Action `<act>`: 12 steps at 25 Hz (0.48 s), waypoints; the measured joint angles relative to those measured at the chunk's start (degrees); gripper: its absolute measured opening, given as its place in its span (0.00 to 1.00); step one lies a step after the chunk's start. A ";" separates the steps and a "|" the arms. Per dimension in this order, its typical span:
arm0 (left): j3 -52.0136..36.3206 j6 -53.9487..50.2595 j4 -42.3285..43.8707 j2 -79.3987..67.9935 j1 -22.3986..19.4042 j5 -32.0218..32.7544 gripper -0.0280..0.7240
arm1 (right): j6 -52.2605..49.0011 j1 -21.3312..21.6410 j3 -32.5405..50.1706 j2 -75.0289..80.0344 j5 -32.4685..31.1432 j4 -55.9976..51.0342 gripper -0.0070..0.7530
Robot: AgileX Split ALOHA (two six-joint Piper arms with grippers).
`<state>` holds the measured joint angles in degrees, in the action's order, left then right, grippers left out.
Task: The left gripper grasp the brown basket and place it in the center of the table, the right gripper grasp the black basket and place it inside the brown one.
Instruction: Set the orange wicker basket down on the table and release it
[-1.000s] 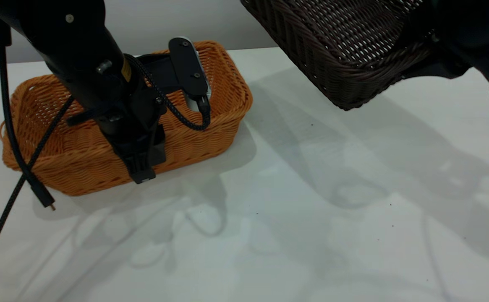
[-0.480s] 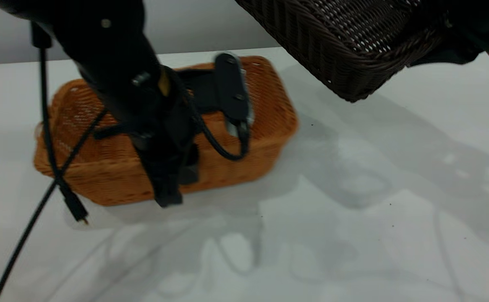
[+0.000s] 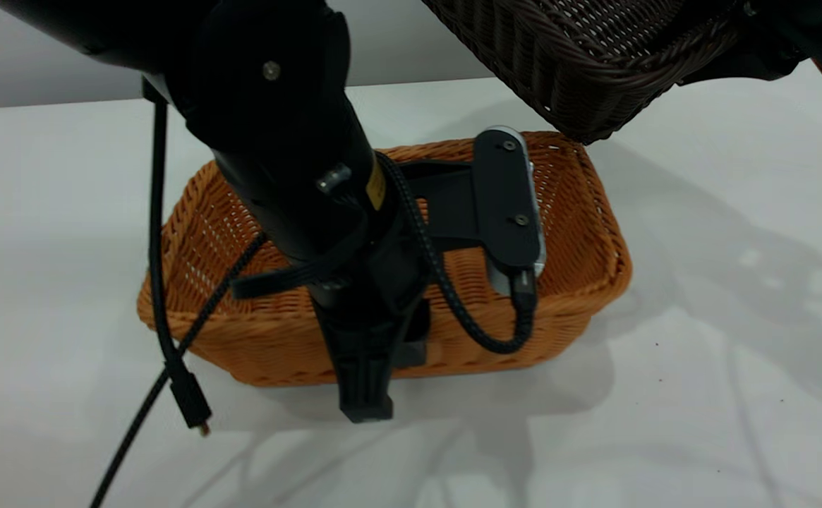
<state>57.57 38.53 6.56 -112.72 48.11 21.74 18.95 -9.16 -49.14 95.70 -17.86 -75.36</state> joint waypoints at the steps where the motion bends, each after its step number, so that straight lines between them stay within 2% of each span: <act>1: 0.00 0.00 -0.30 0.00 0.07 -0.12 0.16 | 0.00 0.00 0.00 0.00 0.00 0.00 0.31; 9: 0.00 1.99 -0.27 0.00 0.07 1.13 0.16 | 0.06 0.00 0.00 0.00 0.09 0.05 0.31; 12: 0.00 2.14 -0.33 0.00 0.07 1.25 0.21 | 0.06 0.00 0.00 0.00 0.18 0.05 0.31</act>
<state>57.57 40.67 6.23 -112.72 48.18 22.99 19.00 -9.16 -49.14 95.70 -17.68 -75.31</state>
